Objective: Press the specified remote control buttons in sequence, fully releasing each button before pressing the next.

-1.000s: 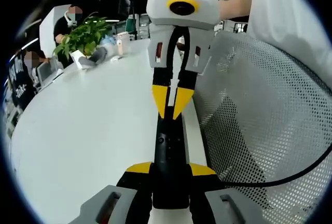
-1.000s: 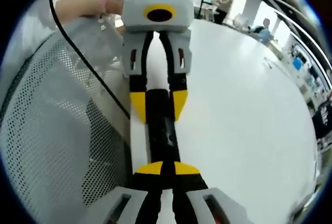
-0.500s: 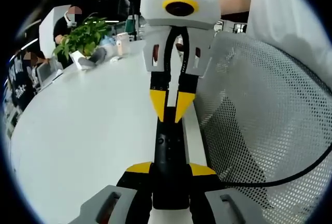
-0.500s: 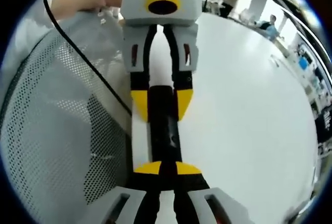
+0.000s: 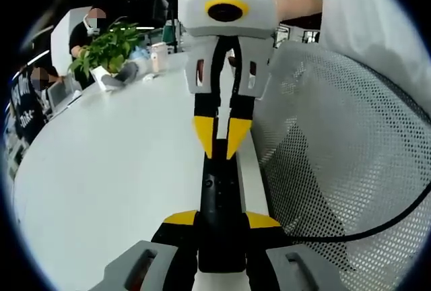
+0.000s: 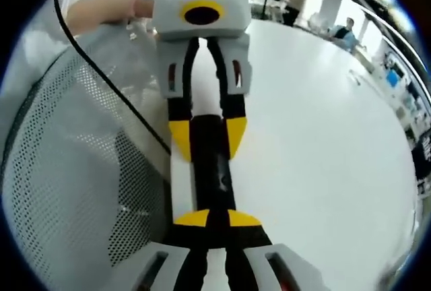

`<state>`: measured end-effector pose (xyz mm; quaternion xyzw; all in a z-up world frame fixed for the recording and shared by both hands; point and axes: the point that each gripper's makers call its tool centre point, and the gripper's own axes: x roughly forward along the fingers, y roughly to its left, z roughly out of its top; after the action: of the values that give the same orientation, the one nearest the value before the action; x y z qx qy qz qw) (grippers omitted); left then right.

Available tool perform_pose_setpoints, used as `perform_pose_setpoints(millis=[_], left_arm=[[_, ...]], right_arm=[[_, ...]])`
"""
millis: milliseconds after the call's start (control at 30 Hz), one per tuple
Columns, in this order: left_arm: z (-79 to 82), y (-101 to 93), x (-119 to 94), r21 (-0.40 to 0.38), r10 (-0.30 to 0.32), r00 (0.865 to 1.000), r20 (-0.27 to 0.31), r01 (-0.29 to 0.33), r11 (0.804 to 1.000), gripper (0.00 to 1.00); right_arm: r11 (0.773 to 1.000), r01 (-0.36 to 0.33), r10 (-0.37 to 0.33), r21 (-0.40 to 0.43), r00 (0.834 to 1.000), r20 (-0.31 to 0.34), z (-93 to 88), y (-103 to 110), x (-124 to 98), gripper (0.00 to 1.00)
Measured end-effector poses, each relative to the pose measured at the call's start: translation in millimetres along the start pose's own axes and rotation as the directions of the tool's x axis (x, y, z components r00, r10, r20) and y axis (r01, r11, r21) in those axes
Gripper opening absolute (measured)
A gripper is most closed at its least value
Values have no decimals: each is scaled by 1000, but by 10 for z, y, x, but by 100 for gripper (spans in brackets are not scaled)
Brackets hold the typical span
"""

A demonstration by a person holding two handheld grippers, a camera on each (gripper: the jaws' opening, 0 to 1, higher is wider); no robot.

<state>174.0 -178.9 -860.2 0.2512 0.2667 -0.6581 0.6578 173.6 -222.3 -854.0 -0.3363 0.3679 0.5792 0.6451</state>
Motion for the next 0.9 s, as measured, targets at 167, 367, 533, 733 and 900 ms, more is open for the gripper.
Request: perform_pose_setpoints(millis=[167, 367, 533, 733, 900], left_arm=[[-1, 3, 2, -4, 4, 1000, 3, -4, 1000, 25], [5, 2, -1, -6, 6, 1000, 6, -6, 1000, 25], [2, 3, -1, -4, 5, 1000, 5, -5, 1000, 25], [3, 1, -3, -3, 3, 1000, 4, -3, 1000, 25], [4, 5, -3, -1, -1, 1000, 4, 1, 1000, 25]], right_arm=[[999, 30, -32, 28, 998, 50, -6, -2, -10, 4], [999, 42, -42, 1, 998, 46, 57, 8, 22, 7], [1000, 11, -12, 17, 999, 46, 49, -10, 18, 7], [1000, -18, 18, -20, 1000, -20, 53, 7, 41, 7], [999, -19, 16, -46, 997, -74, 63, 9, 53, 7]])
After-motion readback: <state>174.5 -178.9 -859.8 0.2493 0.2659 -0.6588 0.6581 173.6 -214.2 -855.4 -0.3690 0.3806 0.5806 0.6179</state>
